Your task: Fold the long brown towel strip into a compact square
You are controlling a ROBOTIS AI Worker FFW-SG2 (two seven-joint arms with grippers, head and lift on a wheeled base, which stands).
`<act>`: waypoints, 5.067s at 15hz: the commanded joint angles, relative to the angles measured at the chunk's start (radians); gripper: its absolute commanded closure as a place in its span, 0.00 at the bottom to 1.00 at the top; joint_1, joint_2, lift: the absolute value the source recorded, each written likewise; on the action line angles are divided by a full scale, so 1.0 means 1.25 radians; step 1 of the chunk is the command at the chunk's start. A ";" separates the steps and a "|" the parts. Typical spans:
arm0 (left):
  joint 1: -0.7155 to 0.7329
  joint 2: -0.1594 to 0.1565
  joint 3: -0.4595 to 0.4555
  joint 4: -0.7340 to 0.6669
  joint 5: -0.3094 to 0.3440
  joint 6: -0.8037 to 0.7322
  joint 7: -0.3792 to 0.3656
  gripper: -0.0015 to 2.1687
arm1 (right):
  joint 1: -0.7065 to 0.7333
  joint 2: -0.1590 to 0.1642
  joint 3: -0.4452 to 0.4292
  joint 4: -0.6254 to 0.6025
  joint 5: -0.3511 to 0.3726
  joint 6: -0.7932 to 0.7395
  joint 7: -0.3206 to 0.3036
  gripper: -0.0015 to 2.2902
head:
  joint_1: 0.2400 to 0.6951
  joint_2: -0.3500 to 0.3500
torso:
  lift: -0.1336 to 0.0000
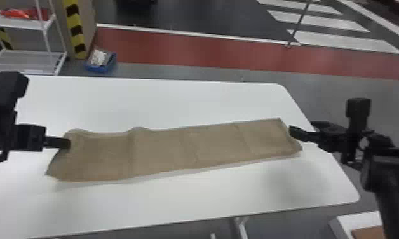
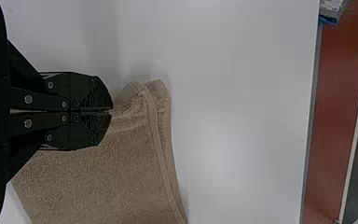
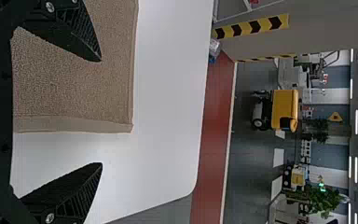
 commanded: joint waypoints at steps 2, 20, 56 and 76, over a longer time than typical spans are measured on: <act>-0.035 -0.035 0.010 -0.003 0.005 -0.020 0.025 0.80 | 0.007 0.004 0.002 0.001 0.000 -0.016 0.000 0.04 | 1.00 0.17 | 0.10; -0.144 -0.215 -0.004 0.033 0.105 0.022 0.121 0.80 | 0.023 -0.004 -0.004 0.032 -0.035 -0.085 0.007 0.04 | 0.97 0.05 | 0.10; -0.121 -0.137 -0.279 0.130 0.139 -0.403 0.193 0.02 | 0.036 0.135 0.053 -0.217 -0.085 0.315 -0.010 0.14 | 0.99 0.00 | 0.10; 0.030 -0.013 -0.118 0.049 0.067 -0.525 0.088 0.04 | -0.041 0.246 0.255 -0.232 -0.071 0.538 -0.210 0.22 | 1.00 0.48 | 0.10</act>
